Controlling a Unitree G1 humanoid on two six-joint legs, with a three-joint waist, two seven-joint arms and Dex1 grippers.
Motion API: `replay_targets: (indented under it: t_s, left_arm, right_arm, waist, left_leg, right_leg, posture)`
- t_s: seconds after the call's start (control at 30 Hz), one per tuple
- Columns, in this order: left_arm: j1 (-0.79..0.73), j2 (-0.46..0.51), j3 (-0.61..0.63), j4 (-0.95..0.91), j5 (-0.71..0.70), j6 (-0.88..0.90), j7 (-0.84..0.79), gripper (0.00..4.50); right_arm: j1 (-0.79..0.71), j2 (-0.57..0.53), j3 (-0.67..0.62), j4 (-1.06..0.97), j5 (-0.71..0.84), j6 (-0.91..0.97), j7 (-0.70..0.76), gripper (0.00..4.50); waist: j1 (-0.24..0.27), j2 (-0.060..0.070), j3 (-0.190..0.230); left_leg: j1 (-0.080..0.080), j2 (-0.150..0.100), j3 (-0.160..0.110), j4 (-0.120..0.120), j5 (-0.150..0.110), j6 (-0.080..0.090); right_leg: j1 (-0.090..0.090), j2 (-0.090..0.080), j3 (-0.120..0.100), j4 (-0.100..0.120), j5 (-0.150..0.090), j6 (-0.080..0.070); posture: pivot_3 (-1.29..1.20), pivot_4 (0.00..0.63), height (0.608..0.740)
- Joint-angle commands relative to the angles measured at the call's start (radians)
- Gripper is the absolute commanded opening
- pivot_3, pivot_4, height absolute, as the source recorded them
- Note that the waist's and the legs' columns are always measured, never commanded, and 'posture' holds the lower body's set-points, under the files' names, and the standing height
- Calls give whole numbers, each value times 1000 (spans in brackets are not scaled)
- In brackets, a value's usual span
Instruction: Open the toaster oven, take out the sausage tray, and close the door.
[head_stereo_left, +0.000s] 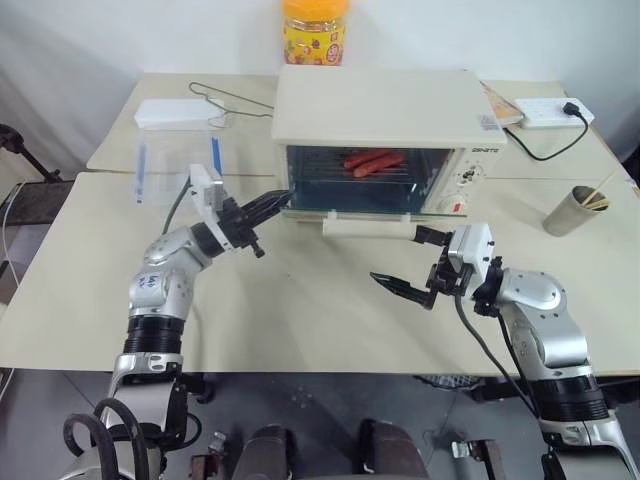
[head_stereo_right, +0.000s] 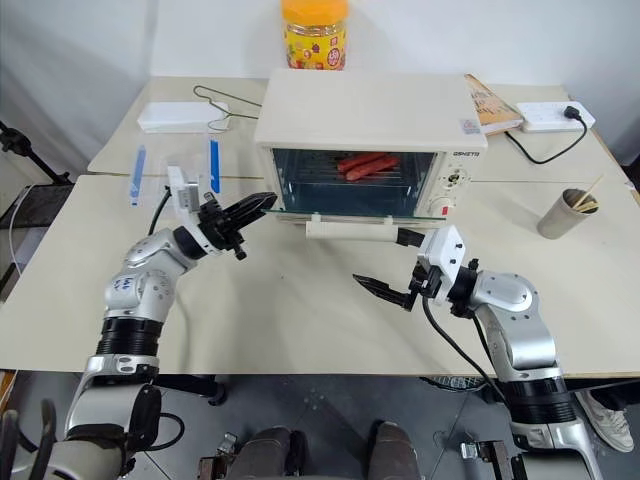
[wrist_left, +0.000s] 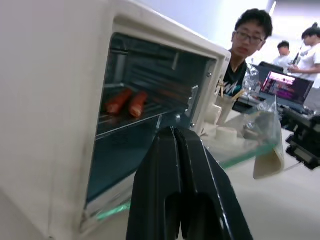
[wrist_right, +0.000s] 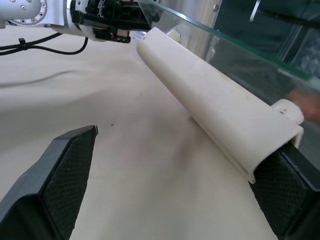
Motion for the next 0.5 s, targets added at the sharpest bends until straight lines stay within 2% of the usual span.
replay_targets:
  t_s: [0.03, 0.27, 0.4, 0.5]
  left_arm:
    - [-25, -21, -24, 23, 18, -27, -38, 41]
    - [-9, -22, -63, 56, 73, -65, -95, 41]
    - [28, -26, -97, 64, 120, -85, -93, 41]
    - [58, -22, -126, 55, 152, -100, -104, 41]
  right_arm:
    - [90, -19, -56, -83, 1, -22, -39, 4500]
    - [342, -66, -180, -206, 3, -9, -114, 4500]
    - [497, -103, -334, -253, -6, -7, -162, 4500]
    - [485, -136, -386, -272, 11, 3, -178, 4500]
  waist:
    - [8, 0, 0]
    - [17, 0, 0]
    - [17, 0, 0]
    - [14, 0, 0]
  left_leg:
    - [0, 0, 0, 0, 0, 0]
    - [-1, 0, 0, 1, 0, 0]
    - [0, 0, 0, 1, 0, 0]
    - [1, 0, 1, 1, 0, 0]
  right_leg:
    - [0, 0, 0, 0, 0, 0]
    - [0, 0, 0, -1, 0, 1]
    - [1, 0, 1, 0, 0, 1]
    - [1, 0, 1, 0, 0, 1]
  posture:
    - [0, 150, 740]
    - [0, 150, 740]
    - [0, 150, 740]
    - [0, 150, 740]
